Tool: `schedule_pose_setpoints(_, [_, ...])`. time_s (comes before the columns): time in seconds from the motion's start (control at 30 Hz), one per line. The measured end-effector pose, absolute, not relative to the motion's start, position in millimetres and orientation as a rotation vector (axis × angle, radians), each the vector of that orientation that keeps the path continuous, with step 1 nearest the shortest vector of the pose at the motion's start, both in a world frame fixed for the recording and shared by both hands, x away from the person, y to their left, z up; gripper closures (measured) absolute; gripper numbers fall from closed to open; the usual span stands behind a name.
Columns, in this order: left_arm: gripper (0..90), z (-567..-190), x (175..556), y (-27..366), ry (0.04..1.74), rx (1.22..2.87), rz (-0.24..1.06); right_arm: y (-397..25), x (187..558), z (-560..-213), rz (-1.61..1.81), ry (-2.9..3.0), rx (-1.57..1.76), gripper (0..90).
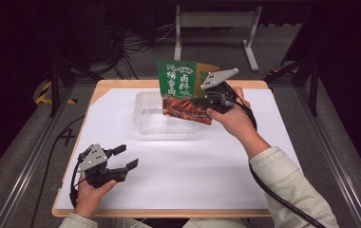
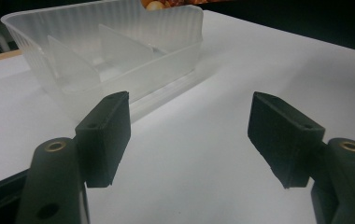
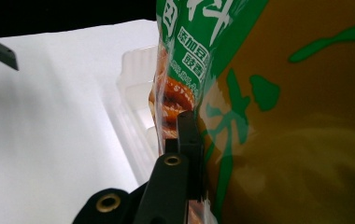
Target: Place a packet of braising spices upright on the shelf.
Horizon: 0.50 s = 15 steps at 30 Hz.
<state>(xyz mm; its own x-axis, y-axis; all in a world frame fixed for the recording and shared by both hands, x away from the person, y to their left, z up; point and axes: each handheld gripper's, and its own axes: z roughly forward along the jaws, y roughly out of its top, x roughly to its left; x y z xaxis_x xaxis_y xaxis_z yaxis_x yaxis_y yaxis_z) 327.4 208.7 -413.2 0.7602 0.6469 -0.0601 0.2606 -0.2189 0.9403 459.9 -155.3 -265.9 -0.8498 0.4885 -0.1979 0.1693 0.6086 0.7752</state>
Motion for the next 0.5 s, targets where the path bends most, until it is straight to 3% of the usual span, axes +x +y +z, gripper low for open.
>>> schedule_pose_setpoints(0.5, [30.0, -416, 328, 208, 0.705, 1.800, 0.401, -155, 498, -262, 1.131, 2.424, 0.678, 89.4])
